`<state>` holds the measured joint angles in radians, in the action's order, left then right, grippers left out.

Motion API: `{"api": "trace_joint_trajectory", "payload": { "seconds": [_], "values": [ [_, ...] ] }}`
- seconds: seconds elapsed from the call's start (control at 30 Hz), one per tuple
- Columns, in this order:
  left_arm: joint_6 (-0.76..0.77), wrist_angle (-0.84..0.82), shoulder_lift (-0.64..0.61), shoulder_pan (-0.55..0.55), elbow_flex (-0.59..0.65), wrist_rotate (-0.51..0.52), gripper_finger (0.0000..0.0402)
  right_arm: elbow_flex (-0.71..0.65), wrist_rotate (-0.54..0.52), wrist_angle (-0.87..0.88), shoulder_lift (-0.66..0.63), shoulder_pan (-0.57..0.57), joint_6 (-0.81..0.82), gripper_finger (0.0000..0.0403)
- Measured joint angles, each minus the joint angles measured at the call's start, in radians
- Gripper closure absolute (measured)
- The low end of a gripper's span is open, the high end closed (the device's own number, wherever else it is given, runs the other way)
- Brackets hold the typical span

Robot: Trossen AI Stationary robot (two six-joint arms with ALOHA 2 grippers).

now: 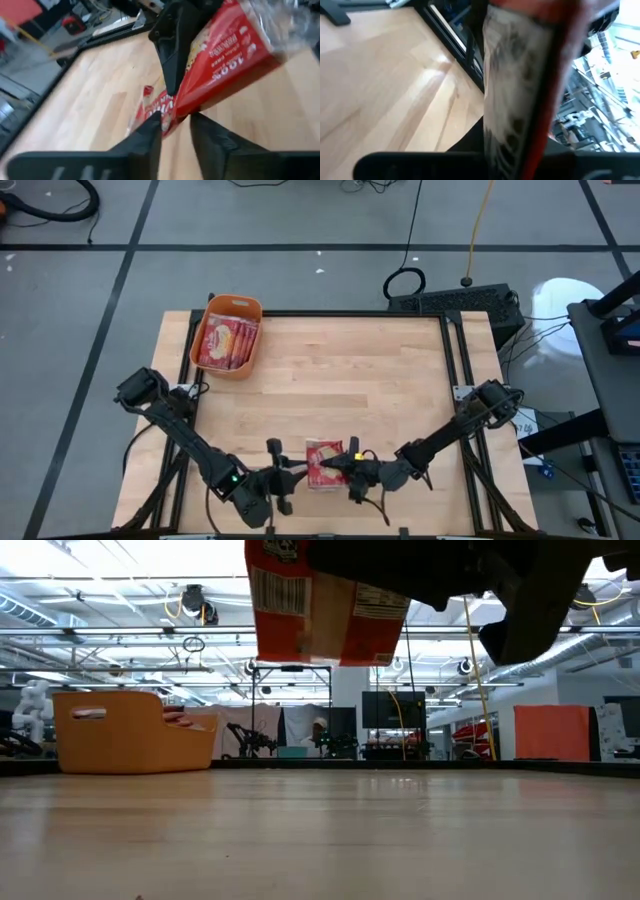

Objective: Sort popcorn bags into baskets
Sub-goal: Put the red popcorn bag into the orange bin

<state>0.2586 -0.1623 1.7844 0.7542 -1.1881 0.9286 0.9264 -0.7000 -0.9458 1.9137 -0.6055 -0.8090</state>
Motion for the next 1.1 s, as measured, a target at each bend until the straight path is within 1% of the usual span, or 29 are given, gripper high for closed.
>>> {"api": "trace_joint_trajectory", "payload": {
  "seconds": [0.1,0.17,0.23,0.33,0.43,0.5,0.53,0.6,0.67,0.77,0.83,1.0,1.1],
  "values": [
    [0.105,0.0,-0.001,0.009,0.0,0.0,0.0256,0.0,-0.021,0.003,-0.001,-0.013,-0.034,0.0366],
    [0.157,0.001,-0.001,0.015,0.0,0.0,0.0231,-0.001,-0.06,0.011,-0.007,-0.025,-0.06,0.0366],
    [0.194,0.001,-0.001,0.024,0.0,0.0,0.0213,-0.001,-0.103,0.006,-0.01,-0.039,-0.096,0.0368],
    [0.261,0.002,-0.001,0.03,0.0,0.0,0.0201,-0.001,-0.191,0.01,-0.023,-0.066,-0.18,0.037],
    [0.31,0.007,-0.02,0.03,0.0,0.015,0.0204,-0.001,-0.276,0.011,-0.048,-0.099,-0.278,0.037],
    [0.324,0.042,-0.038,0.021,0.0,0.03,0.0213,-0.001,-0.316,0.006,-0.067,-0.12,-0.336,0.037],
    [0.318,0.059,-0.049,0.018,0.0,0.038,0.0218,-0.001,-0.338,0.008,-0.079,-0.133,-0.371,0.037],
    [0.257,0.125,-0.066,0.009,0.001,0.052,0.0228,-0.001,-0.372,0.006,-0.097,-0.156,-0.428,0.0371],
    [0.226,0.195,-0.088,-0.002,0.0,0.034,0.0237,-0.001,-0.404,0.007,-0.114,-0.18,-0.475,0.0372],
    [0.187,0.252,-0.101,-0.006,0.0,0.021,0.0249,-0.001,-0.451,0.003,-0.124,-0.21,-0.549,0.0372],
    [0.195,0.295,-0.101,-0.017,0.0,0.014,0.0256,-0.001,-0.453,0.016,-0.124,-0.222,-0.594,0.0372],
    [0.327,0.392,-0.102,-0.06,0.0,0.014,0.0273,-0.001,-0.421,0.04,-0.123,-0.224,-0.707,0.0372],
    [0.505,0.396,-0.102,-0.091,0.0,-0.018,0.0285,-0.001,-0.399,0.041,-0.122,-0.215,-0.81,0.0372]
  ]
}}
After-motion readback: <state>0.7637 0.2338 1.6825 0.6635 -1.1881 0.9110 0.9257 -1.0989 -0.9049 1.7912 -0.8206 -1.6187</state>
